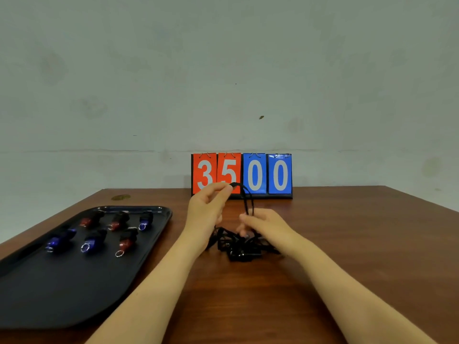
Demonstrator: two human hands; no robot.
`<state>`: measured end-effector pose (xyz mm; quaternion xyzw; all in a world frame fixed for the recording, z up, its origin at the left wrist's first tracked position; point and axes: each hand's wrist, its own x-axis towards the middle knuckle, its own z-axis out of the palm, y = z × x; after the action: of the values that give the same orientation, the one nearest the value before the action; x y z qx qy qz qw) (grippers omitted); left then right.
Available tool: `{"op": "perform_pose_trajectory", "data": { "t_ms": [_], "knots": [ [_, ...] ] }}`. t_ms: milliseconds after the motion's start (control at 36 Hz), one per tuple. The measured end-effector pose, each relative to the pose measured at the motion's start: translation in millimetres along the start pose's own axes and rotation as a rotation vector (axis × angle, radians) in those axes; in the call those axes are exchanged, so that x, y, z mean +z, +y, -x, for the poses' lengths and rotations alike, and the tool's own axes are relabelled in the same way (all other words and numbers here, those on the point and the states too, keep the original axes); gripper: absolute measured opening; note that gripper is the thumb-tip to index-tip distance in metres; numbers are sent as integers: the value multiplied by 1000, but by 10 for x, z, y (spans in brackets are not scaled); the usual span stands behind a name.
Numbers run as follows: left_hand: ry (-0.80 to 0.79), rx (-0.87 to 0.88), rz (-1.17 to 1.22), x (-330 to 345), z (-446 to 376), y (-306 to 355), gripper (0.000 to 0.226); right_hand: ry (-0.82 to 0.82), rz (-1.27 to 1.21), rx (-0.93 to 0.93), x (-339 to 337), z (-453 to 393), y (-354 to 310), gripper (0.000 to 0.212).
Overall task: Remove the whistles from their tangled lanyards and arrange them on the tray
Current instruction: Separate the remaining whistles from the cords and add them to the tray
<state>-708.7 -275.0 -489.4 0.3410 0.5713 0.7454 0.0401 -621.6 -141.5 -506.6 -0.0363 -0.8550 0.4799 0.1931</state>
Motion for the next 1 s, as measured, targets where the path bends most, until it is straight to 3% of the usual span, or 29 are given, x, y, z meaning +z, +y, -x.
{"op": "perform_pose_trajectory", "data": {
  "t_ms": [56, 111, 194, 333, 417, 472, 583, 667, 722, 806, 917, 1000],
  "knots": [
    [2, 89, -152, -36, -21, -19, 7, 73, -402, 23, -77, -2, -41, 35],
    [-62, 154, -471, -96, -56, -74, 5, 192, -844, 28, -237, -10, -40, 38],
    [-203, 55, -788, -167, -96, -144, 18, 330, -1254, -41, -490, -19, 15, 31],
    [-205, -108, -614, -177, -91, -114, 37, 508, -1475, -100, -716, 13, 141, 20],
    [-114, -190, -334, -174, -96, -93, 34, 576, -1366, 4, -746, -13, 236, 17],
    [-74, -174, -188, -172, -91, -74, 31, 633, -1155, 148, -722, -39, 271, 22],
    [-21, -66, -100, -123, -59, -37, 27, 608, -340, 411, -556, -33, 235, 21],
    [-21, -7, -205, -82, -56, -70, 26, 465, 306, 370, -425, -34, 277, 42],
    [-63, 52, -353, -65, -62, -105, 26, 426, 308, 190, -356, -30, 218, 56],
    [-185, 82, -468, -29, -61, -170, 27, 321, 102, -11, -213, -48, 112, 46],
    [-288, 82, -467, 14, -42, -232, 26, 182, 123, -58, -37, -55, 75, 21],
    [-299, 66, -412, 6, -44, -243, 27, 151, 119, -66, -5, -36, 40, 20]
  ]
}}
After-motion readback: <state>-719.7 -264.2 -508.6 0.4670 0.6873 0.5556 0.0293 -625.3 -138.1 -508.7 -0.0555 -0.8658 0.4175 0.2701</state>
